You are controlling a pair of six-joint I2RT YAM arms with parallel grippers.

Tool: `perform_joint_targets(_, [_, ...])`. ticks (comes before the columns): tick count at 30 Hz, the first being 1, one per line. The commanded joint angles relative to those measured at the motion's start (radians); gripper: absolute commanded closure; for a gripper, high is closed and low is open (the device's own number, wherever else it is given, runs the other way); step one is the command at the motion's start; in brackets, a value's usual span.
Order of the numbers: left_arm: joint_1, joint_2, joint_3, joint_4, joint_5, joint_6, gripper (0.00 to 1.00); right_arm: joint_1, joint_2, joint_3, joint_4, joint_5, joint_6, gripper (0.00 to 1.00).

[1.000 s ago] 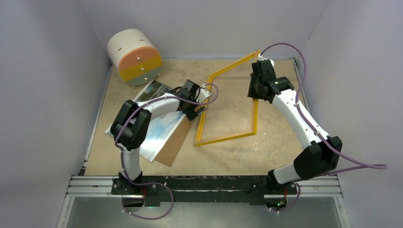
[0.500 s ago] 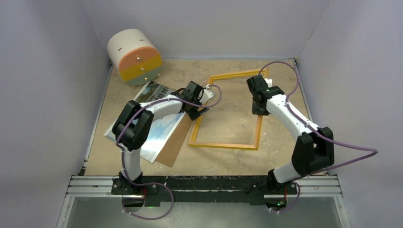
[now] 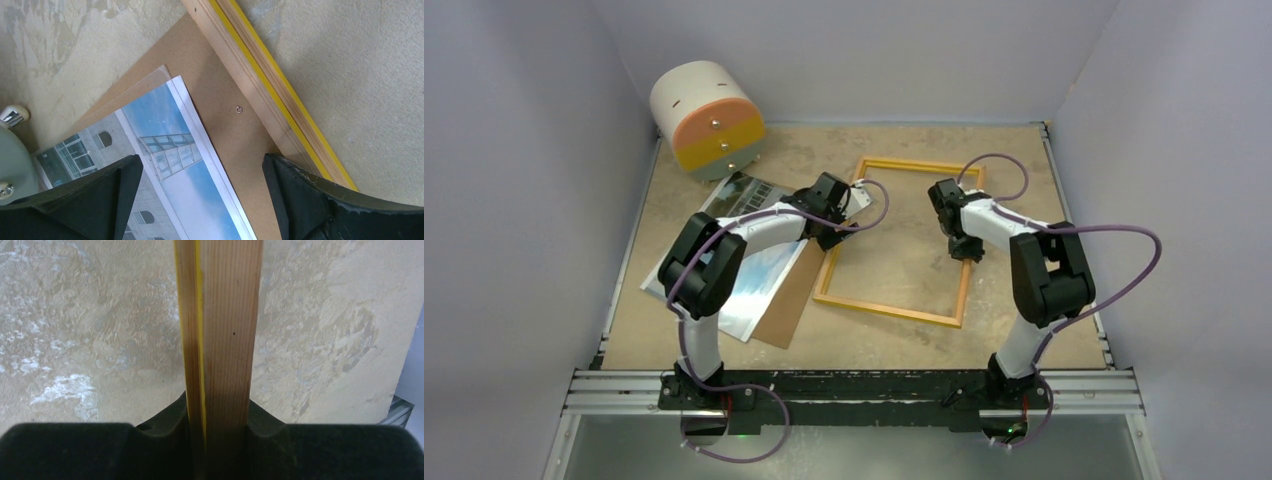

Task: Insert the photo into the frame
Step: Turn over the photo frame at the center of the board.

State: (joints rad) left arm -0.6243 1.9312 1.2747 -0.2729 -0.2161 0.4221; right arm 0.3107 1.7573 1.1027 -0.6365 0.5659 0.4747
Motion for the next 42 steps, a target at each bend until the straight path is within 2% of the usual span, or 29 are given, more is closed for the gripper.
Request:
perform_joint_targets(1, [-0.031,0.016,-0.048,-0.005,0.089,0.003,0.0,0.027,0.035,-0.014,0.131,0.011,0.04,0.78])
perform_joint_targets(5, [-0.032,0.01,-0.056,0.002,0.085,0.01,0.0,0.026,0.062,-0.027,0.165,-0.009,0.023,0.79])
perform_joint_targets(11, [-0.032,-0.003,-0.058,0.0,0.081,0.02,0.0,0.012,0.068,-0.061,0.233,-0.072,-0.001,0.71])
perform_joint_targets(18, [-0.034,-0.006,-0.065,-0.003,0.081,0.03,0.0,-0.032,0.024,-0.114,0.32,-0.2,-0.009,0.45])
perform_joint_targets(27, [-0.048,-0.008,-0.062,-0.013,0.095,0.013,0.0,-0.075,-0.041,-0.108,0.319,-0.247,0.013,0.42])
perform_joint_targets(33, [-0.135,-0.015,-0.055,-0.026,0.102,0.006,0.0,-0.09,-0.116,-0.016,0.25,-0.326,0.016,0.3])
perform_joint_targets(42, [-0.135,-0.054,0.078,-0.161,0.171,-0.041,0.0,-0.085,-0.224,-0.035,0.277,-0.449,0.034,0.24])
